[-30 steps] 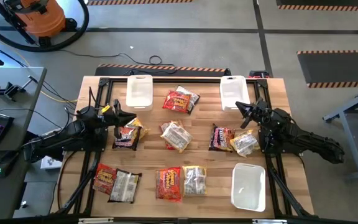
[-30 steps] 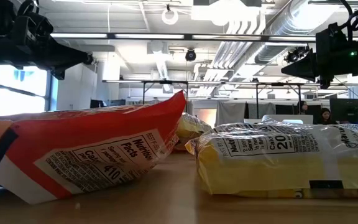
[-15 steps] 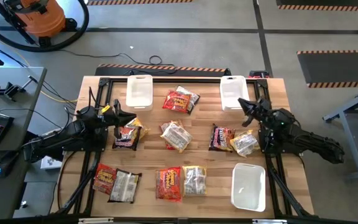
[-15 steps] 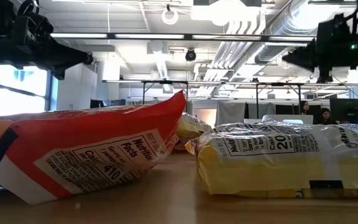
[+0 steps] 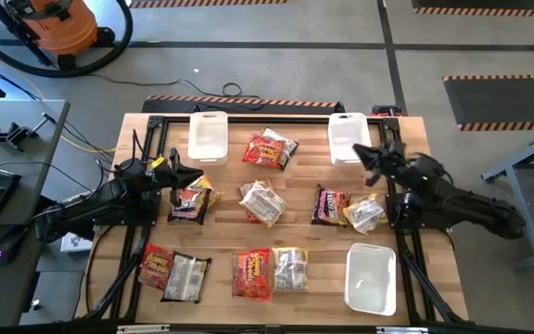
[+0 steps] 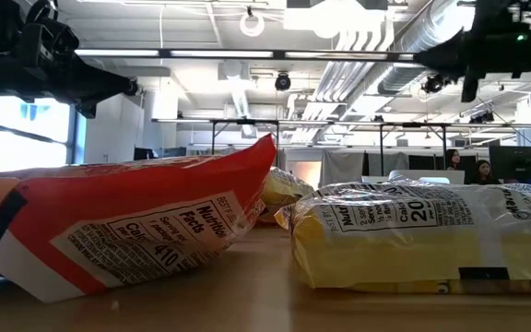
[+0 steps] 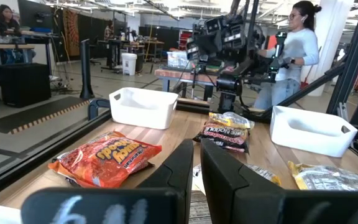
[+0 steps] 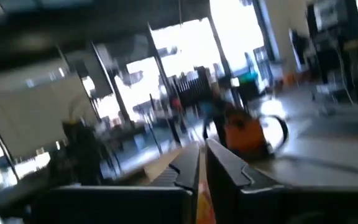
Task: Sort Maruchan noodles
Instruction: Put the black noodle pack into the top right white bin
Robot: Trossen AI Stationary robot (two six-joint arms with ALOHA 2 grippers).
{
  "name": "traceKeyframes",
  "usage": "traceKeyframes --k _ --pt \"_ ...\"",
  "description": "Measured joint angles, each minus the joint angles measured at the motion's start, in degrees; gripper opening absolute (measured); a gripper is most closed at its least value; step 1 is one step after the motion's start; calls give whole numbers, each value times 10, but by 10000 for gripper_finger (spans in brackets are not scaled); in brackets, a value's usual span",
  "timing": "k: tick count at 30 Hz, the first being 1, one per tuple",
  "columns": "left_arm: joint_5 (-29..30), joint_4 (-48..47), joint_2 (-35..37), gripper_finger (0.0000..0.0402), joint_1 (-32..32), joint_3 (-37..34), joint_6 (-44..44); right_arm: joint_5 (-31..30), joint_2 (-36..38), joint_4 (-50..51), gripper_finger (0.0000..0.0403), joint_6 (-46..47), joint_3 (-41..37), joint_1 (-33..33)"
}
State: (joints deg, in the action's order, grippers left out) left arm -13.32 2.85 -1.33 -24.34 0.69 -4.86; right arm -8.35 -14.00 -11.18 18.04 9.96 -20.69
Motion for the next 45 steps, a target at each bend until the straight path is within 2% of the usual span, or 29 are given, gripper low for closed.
traceKeyframes --k 3,8,12,17,24,31,41,45 --pt "0 0 0 23 0 0 0 2 -94 93 67 18 60 11" --pt "0 0 0 23 0 0 0 42 -267 270 138 45 185 19" --pt "0 0 0 23 0 0 0 96 -391 347 183 35 273 20" --pt "0 0 0 23 0 0 0 175 -524 433 216 20 372 16" --pt "0 0 0 23 0 0 0 211 -686 568 225 -17 493 16" --pt "0 0 0 23 0 0 0 193 -822 681 225 -76 587 15" --pt "0 0 0 23 0 0 0 211 -946 743 225 -151 639 -3" --pt "0 0 0 23 0 0 0 254 -967 755 225 -174 638 -15"
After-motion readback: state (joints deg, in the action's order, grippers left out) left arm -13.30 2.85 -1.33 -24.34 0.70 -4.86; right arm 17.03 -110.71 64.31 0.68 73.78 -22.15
